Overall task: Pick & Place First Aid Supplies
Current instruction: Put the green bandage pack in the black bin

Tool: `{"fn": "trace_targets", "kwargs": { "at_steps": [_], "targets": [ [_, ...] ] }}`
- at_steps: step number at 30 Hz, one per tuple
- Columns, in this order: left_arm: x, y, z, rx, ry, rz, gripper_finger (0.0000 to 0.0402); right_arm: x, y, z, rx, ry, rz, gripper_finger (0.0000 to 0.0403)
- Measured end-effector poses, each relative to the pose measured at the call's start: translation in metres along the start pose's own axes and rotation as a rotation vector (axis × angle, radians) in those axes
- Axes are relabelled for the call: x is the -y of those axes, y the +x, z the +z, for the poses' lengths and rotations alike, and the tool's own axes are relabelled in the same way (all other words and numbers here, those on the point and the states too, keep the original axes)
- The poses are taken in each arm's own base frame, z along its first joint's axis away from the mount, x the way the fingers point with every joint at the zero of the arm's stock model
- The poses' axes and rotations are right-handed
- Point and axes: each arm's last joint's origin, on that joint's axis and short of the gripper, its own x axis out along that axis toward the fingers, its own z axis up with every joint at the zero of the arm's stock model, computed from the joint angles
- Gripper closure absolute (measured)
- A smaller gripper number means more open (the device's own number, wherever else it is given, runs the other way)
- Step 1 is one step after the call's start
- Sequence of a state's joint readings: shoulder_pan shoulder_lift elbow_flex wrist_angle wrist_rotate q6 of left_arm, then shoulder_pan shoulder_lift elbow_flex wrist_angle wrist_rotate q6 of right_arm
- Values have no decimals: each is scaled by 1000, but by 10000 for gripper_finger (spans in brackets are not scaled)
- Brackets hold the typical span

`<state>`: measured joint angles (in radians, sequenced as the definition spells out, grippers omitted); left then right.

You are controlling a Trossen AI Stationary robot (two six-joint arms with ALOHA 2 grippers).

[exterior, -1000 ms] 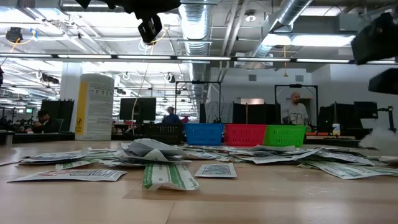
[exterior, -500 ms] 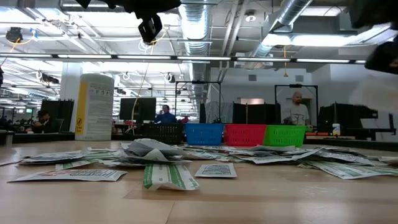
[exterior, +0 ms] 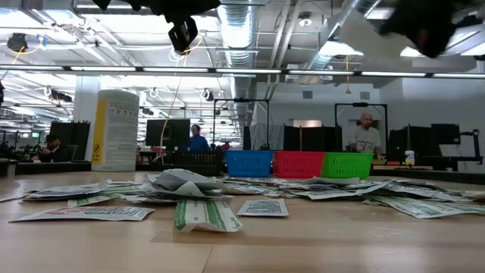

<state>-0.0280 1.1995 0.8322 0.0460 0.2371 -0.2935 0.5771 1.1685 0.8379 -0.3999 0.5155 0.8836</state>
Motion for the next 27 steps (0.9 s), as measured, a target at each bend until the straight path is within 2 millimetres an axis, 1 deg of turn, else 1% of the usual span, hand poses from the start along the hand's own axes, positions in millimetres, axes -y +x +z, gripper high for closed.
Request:
{"fn": "trace_targets", "kwargs": {
  "at_steps": [6, 10, 14, 21, 27],
  "targets": [
    [0, 0, 0, -2, 0, 0, 376, -7, -7, 28, 227, -10, 90, 402],
    [1, -1, -1, -14, -1, -32, 376, -8, -7, 39, 301, -33, 109, 402],
    [3, -5, 0, -29, -2, -65, 376, -5, -4, 46, 334, -9, 102, 402],
    [6, -29, 3, -39, 34, -44, 376, 4, 0, 59, 389, 38, 76, 402],
    [9, -48, 10, 23, 140, -19, 376, 19, 5, 78, 465, 103, 34, 402]
  ]
}}
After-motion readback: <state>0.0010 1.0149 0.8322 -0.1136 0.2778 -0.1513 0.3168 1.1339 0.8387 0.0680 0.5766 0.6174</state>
